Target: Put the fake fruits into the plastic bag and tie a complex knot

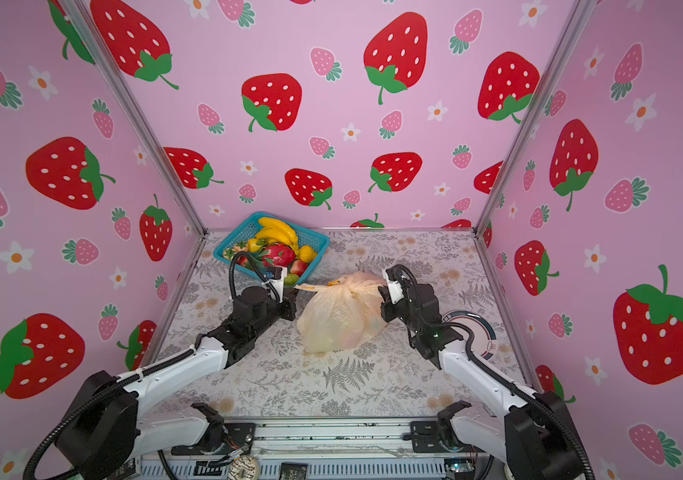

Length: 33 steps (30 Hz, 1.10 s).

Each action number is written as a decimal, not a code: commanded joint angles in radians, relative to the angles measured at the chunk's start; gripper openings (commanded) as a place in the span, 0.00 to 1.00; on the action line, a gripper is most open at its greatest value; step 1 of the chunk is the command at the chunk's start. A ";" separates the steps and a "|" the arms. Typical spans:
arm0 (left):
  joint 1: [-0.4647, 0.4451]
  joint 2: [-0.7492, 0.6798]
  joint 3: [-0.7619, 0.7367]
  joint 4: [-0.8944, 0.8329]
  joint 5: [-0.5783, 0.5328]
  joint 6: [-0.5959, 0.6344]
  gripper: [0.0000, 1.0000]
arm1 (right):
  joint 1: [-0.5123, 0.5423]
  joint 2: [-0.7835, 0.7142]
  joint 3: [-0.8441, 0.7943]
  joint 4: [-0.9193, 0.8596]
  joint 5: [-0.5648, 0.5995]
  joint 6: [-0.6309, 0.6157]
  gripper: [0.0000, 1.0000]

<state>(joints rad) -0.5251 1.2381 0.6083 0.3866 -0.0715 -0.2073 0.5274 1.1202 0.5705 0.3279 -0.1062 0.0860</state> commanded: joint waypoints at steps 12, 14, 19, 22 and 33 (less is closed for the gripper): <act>0.064 -0.015 -0.022 -0.041 -0.158 -0.026 0.00 | -0.020 0.007 -0.005 -0.060 0.102 0.053 0.00; 0.083 -0.024 -0.029 -0.058 -0.167 -0.044 0.00 | -0.025 0.007 -0.016 -0.074 0.108 0.062 0.00; 0.125 -0.031 -0.050 -0.055 -0.148 -0.101 0.00 | -0.073 0.000 -0.052 -0.086 0.099 0.110 0.00; 0.128 -0.023 -0.043 -0.061 -0.136 -0.113 0.00 | -0.084 0.003 -0.056 -0.083 0.080 0.128 0.00; 0.126 -0.047 -0.044 -0.148 -0.149 -0.184 0.00 | -0.143 -0.012 -0.114 -0.100 0.034 0.185 0.00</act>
<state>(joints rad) -0.4404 1.2114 0.5659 0.3004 -0.0612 -0.3355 0.4477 1.1240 0.5064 0.2756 -0.1715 0.2276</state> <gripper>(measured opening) 0.045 0.048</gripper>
